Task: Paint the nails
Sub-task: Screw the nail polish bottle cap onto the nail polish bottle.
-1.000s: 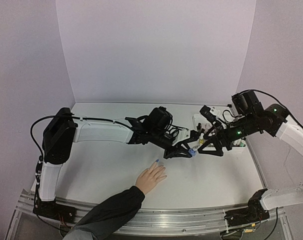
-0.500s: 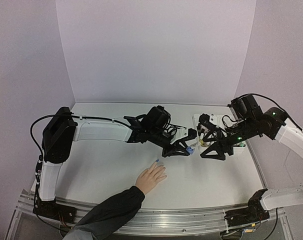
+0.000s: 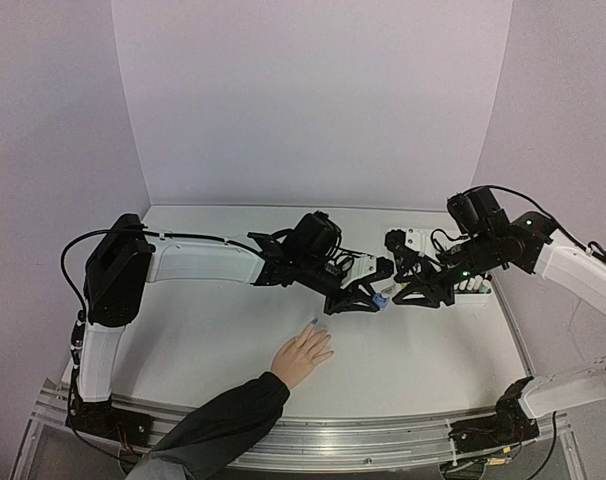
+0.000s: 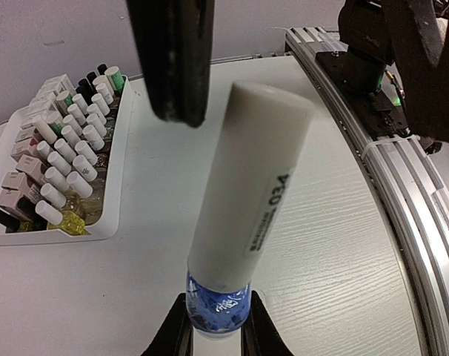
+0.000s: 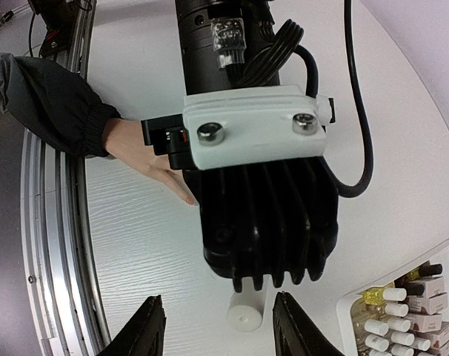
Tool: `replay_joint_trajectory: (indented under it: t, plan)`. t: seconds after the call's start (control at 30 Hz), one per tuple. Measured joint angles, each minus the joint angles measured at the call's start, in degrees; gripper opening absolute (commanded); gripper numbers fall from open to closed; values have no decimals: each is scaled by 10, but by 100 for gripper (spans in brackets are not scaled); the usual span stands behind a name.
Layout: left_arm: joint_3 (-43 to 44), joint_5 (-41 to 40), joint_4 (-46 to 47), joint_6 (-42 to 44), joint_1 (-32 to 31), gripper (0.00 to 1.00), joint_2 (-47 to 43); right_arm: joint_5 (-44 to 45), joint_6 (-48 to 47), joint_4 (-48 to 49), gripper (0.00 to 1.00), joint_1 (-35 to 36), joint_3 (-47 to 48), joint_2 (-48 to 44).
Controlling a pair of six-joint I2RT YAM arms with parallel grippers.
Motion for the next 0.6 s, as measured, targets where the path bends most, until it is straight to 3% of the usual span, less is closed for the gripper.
replay_joint_trajectory:
  t: [0.6]
  plan:
    - [0, 4, -9, -2, 0, 0, 0, 28, 9, 19, 33, 0, -18, -12]
